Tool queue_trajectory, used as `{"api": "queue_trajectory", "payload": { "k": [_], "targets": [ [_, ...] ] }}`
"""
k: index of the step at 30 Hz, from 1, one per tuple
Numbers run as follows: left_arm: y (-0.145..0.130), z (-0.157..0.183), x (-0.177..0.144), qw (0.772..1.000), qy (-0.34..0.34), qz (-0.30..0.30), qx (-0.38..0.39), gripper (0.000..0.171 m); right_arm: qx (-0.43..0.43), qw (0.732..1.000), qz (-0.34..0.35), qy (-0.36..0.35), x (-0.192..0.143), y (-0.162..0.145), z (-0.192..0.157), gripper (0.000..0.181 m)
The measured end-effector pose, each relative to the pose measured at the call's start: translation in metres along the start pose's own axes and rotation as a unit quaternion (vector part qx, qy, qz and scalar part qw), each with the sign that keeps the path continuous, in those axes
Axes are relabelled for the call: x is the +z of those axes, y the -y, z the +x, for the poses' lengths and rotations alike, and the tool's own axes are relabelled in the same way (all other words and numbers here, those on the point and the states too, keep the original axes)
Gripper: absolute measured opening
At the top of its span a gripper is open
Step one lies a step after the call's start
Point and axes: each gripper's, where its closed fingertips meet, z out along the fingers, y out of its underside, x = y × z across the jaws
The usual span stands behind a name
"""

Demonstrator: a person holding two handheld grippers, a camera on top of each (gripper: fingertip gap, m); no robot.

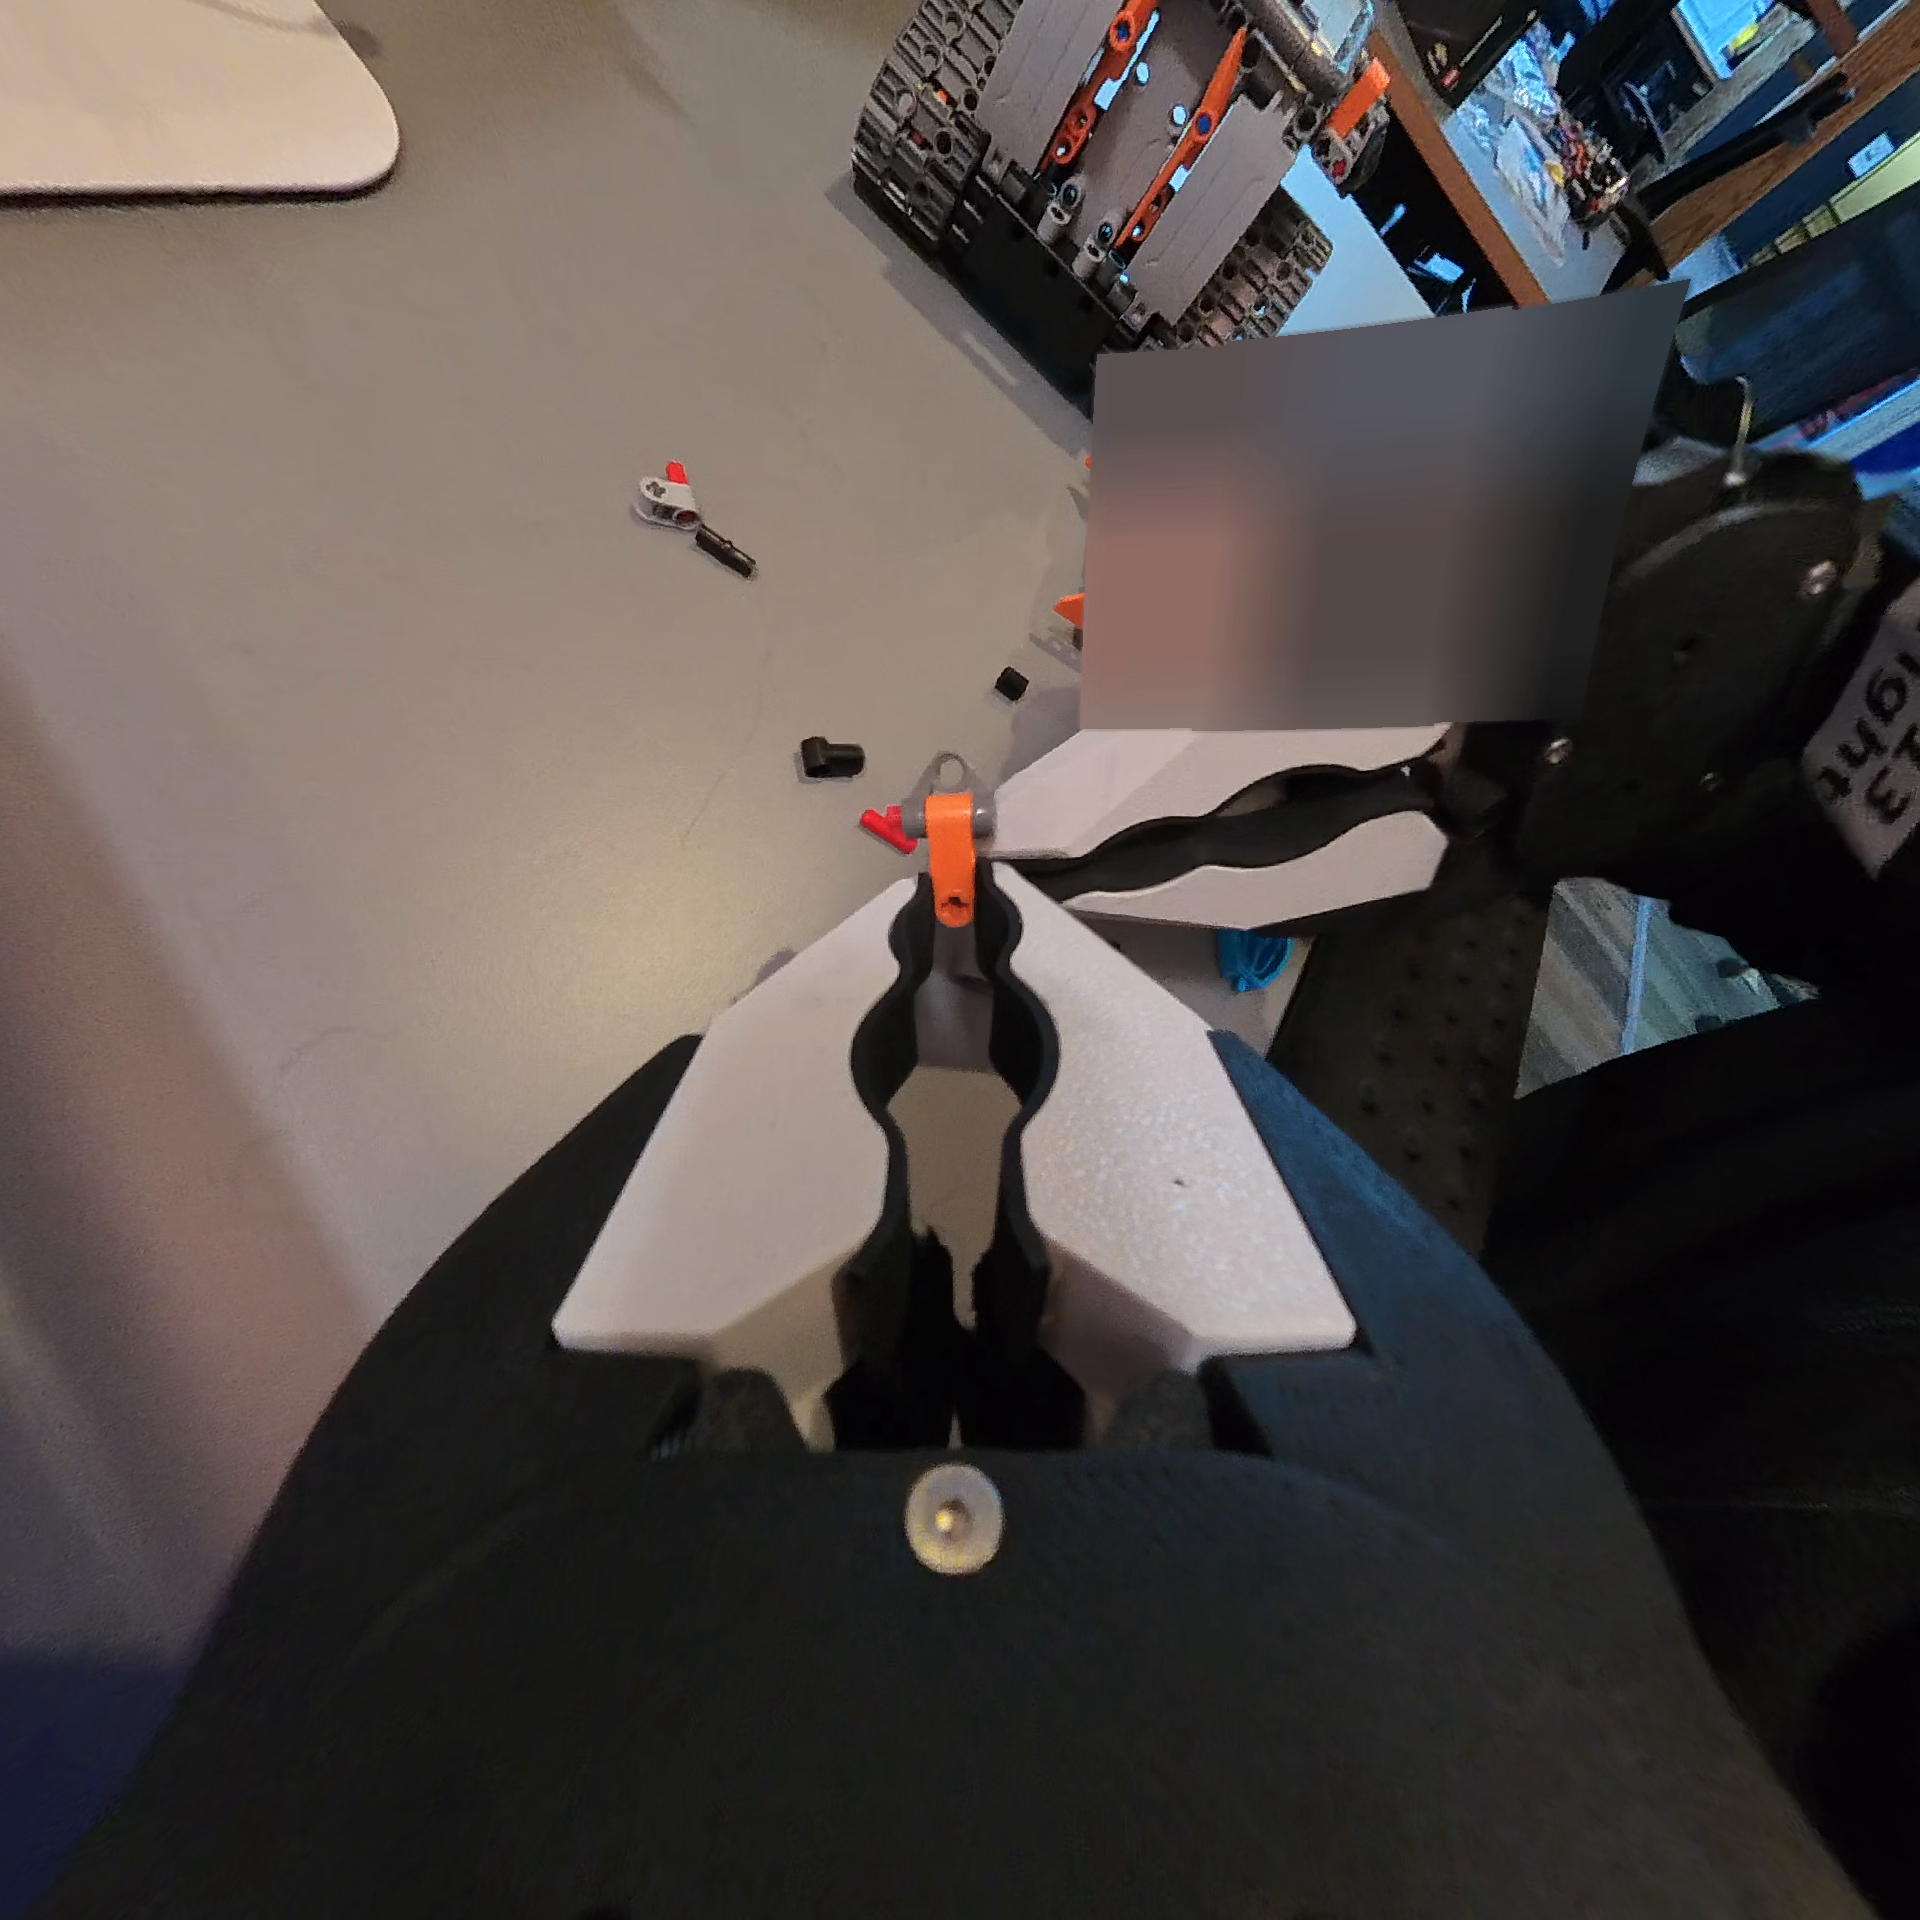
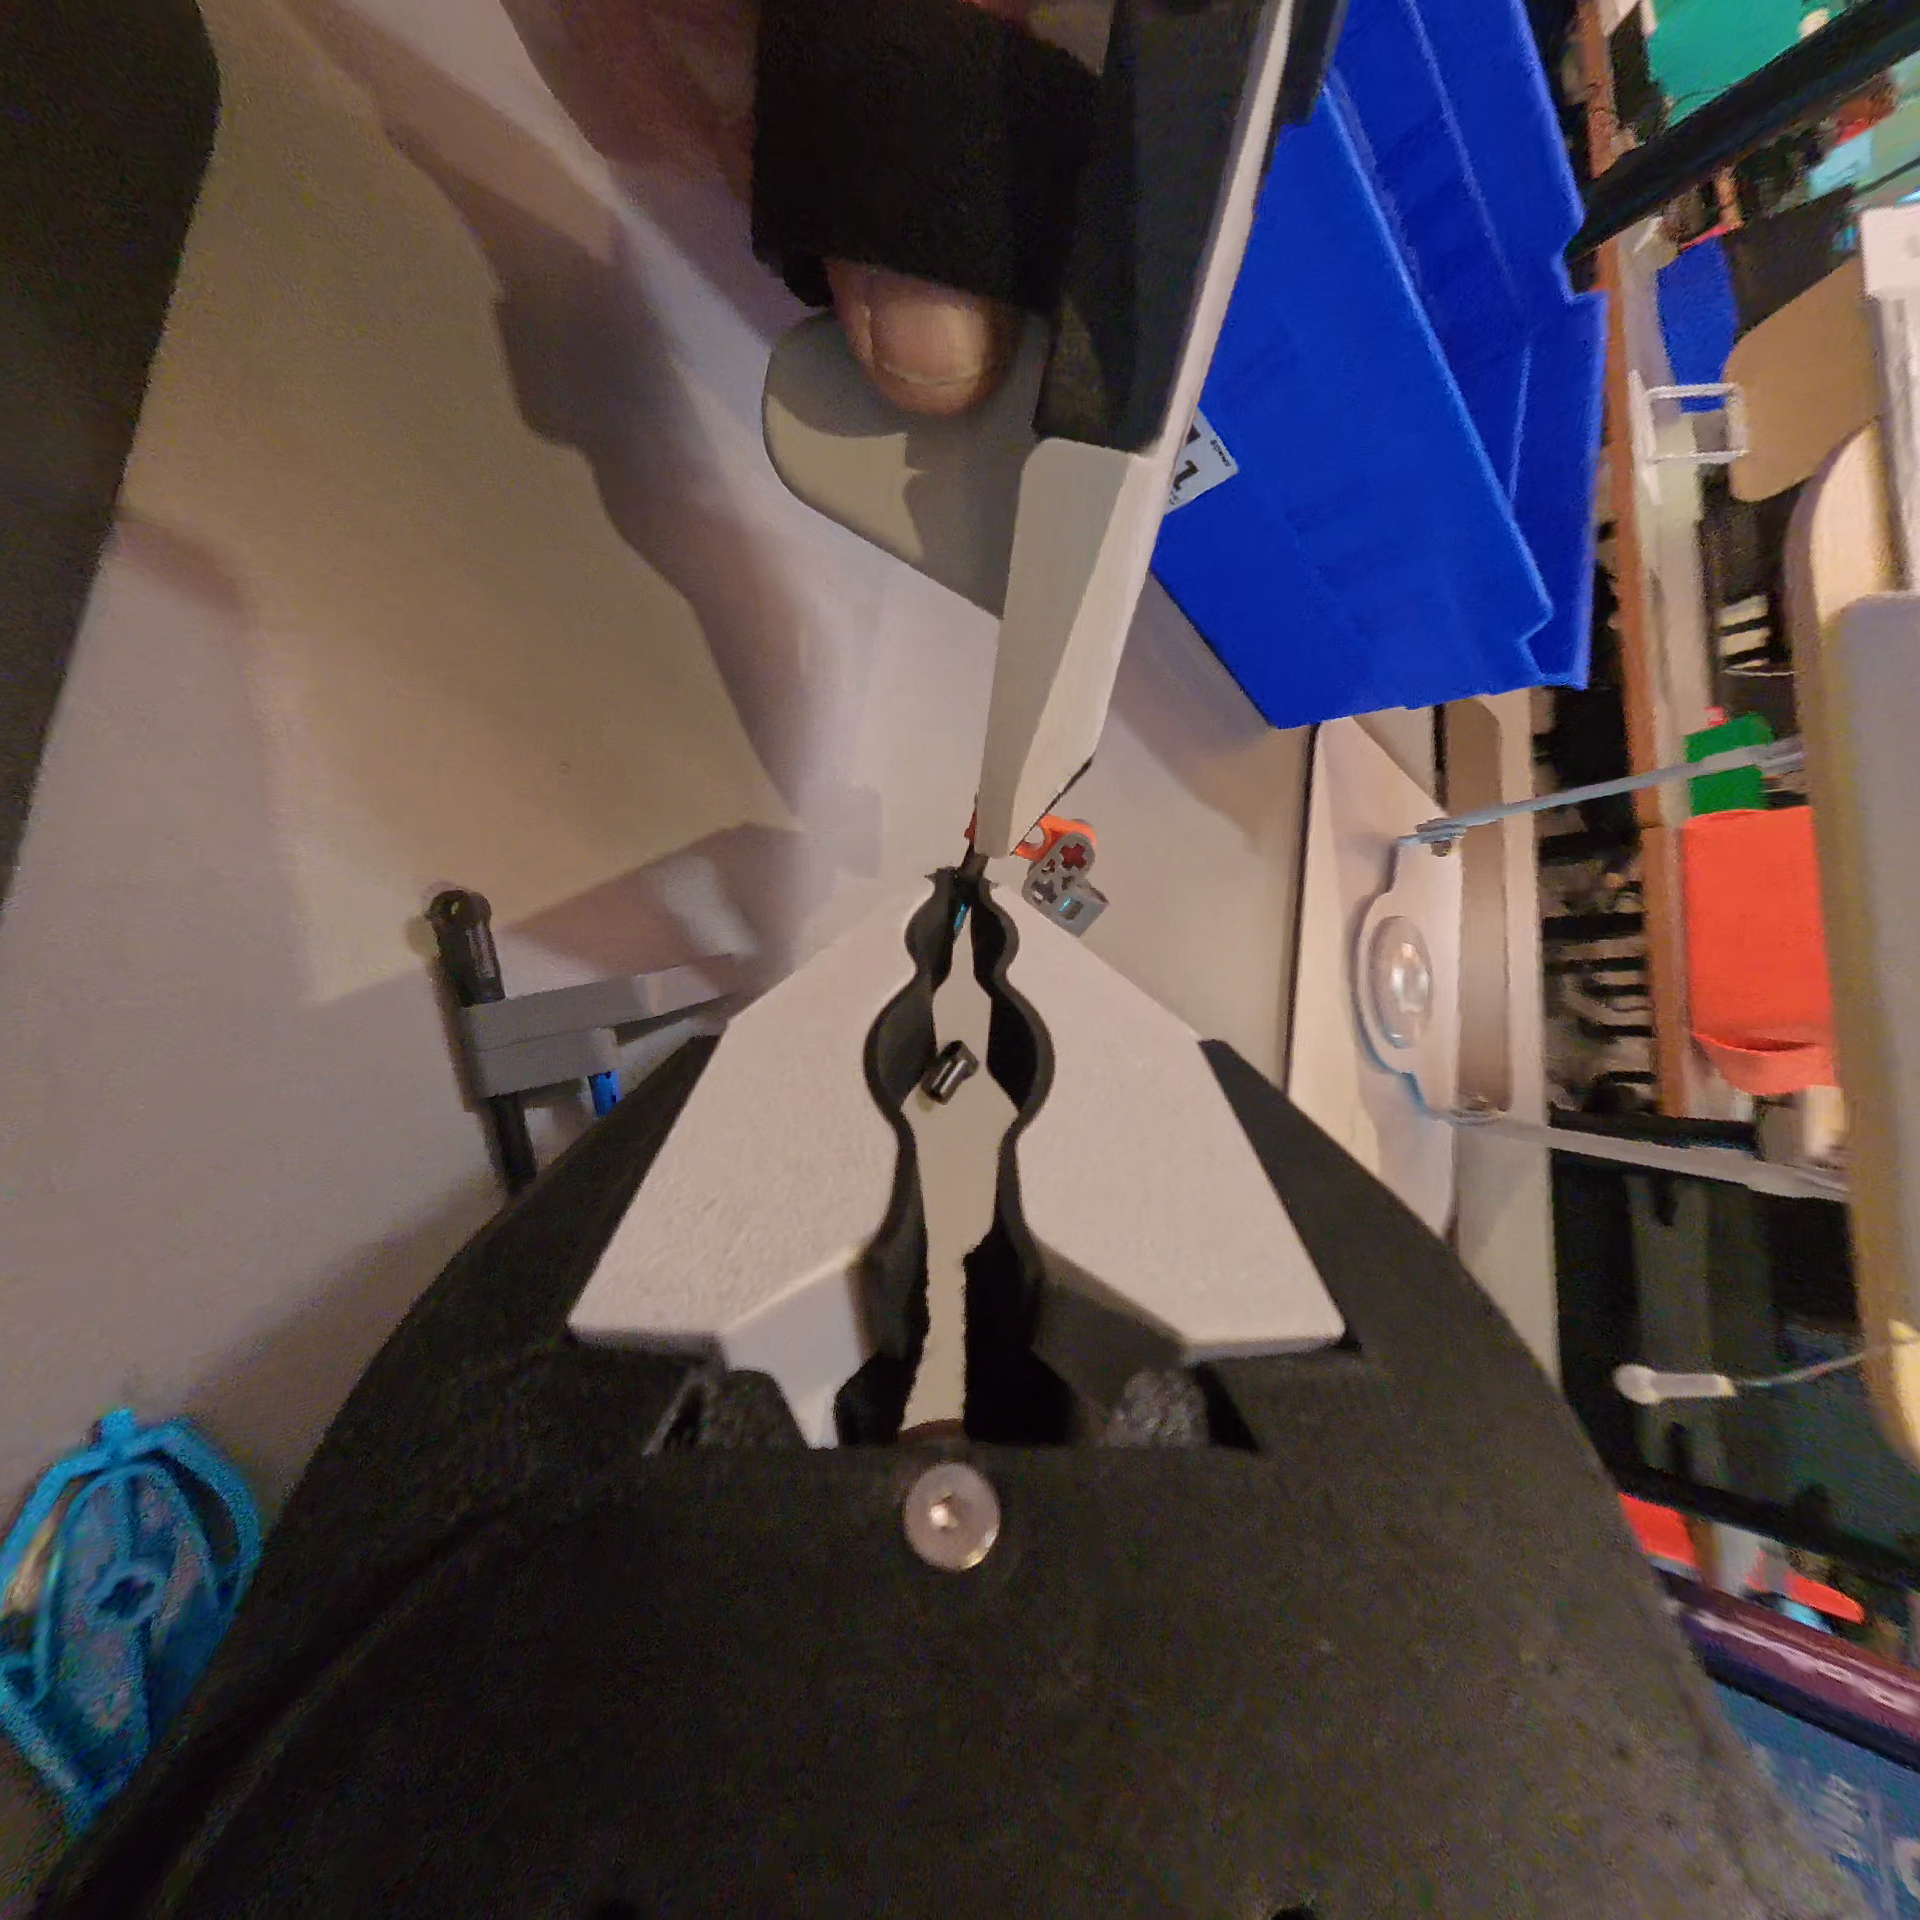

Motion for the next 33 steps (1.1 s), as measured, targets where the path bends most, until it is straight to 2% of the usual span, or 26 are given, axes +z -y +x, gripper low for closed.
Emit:
{"api": "queue_trajectory", "payload": {
  "k": [10, 24, 28, 33],
  "targets": [
    [-0.006, -0.004, -0.001, 0.997, -0.017, 0.071, -0.015, 0.005, -0.112, 0.988, -0.052, -0.091, 0.006, 0.0, -0.003, 0.0],
    [-0.01, -0.009, 0.001, 0.997, -0.001, 0.082, 0.002, 0.005, -0.087, 0.992, -0.046, -0.082, 0.013, -0.001, -0.007, 0.0],
    [-0.011, -0.009, 0.002, 0.996, 0.025, 0.08, 0.021, 0.005, -0.085, 0.992, -0.049, -0.084, 0.014, -0.001, -0.008, 0.0],
    [-0.011, -0.007, 0.0, 0.993, 0.032, 0.094, 0.067, 0.005, -0.033, 0.998, -0.023, -0.054, 0.013, 0.002, -0.01, 0.0]
  ]
}}
